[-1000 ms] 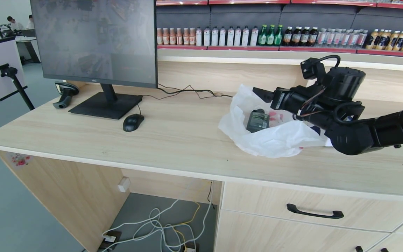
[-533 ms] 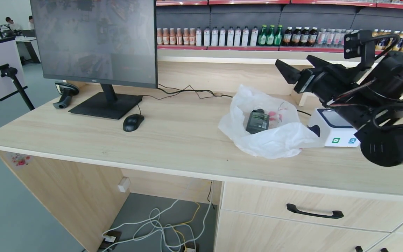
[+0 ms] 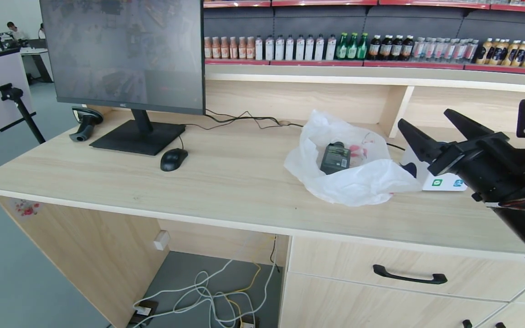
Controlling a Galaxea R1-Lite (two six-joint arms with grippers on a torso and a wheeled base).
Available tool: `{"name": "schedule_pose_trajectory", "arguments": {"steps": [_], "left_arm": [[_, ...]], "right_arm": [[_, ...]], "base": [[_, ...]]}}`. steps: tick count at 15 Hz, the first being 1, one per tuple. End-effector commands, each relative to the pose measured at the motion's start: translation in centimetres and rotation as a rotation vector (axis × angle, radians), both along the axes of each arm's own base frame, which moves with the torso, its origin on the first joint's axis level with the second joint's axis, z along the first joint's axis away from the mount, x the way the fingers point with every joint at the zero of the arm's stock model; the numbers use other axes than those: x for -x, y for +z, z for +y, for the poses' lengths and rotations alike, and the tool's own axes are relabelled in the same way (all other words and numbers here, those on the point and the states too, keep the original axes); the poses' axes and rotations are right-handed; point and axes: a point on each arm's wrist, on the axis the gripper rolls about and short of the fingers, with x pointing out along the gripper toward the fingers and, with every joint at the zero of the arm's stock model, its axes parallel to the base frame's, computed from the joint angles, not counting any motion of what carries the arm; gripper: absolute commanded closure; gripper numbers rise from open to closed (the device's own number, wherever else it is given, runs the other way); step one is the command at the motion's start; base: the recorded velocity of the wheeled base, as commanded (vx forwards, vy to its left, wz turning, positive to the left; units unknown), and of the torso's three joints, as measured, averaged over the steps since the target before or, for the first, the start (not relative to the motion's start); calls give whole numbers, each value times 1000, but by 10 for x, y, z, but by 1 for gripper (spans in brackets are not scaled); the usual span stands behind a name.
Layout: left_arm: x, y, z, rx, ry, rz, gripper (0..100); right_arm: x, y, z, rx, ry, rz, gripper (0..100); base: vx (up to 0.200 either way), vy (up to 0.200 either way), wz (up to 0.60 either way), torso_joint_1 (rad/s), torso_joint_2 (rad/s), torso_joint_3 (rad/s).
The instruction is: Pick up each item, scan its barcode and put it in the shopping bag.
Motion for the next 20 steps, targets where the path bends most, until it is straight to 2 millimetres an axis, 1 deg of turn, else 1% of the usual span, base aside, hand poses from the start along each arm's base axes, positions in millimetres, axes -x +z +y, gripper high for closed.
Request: {"name": "schedule_pose_trajectory", "arguments": {"steps": [1, 3, 4, 8, 9, 11, 15, 20], "left_arm": [[0, 0, 0, 0, 0, -1, 0], [0, 0, 0, 2, 0, -1, 0], [0, 0, 0, 2, 0, -1, 0], [0, 0, 0, 5, 0, -1, 0], [0, 0, 0, 5, 0, -1, 0], [0, 0, 0, 3, 0, -1, 0], [0, 0, 0, 3, 0, -1, 0], [0, 0, 0, 5, 0, -1, 0]], "right_arm": [[5, 3, -8, -2, -27, -9, 0], [3, 4, -6, -4, -18, -13, 0], [5, 1, -2, -1, -1, -5, 0], [5, 1, -1, 0, -2, -3, 0], [6, 2, -2, 3, -4, -9, 0], [8, 7, 1, 15, 2, -35, 0], [21, -2, 9, 78, 24, -18, 0], [29, 0, 5, 77, 16, -25, 0]], "base": [[0, 0, 0, 0, 0, 0], [0, 0, -600, 2, 0, 0], [0, 0, -600, 2, 2, 2], [0, 0, -600, 1, 0, 4], [0, -200, -600, 2, 2, 2], [0, -200, 0, 0, 7, 2], [0, -200, 0, 4, 1, 5], [0, -200, 0, 2, 4, 2]]}}
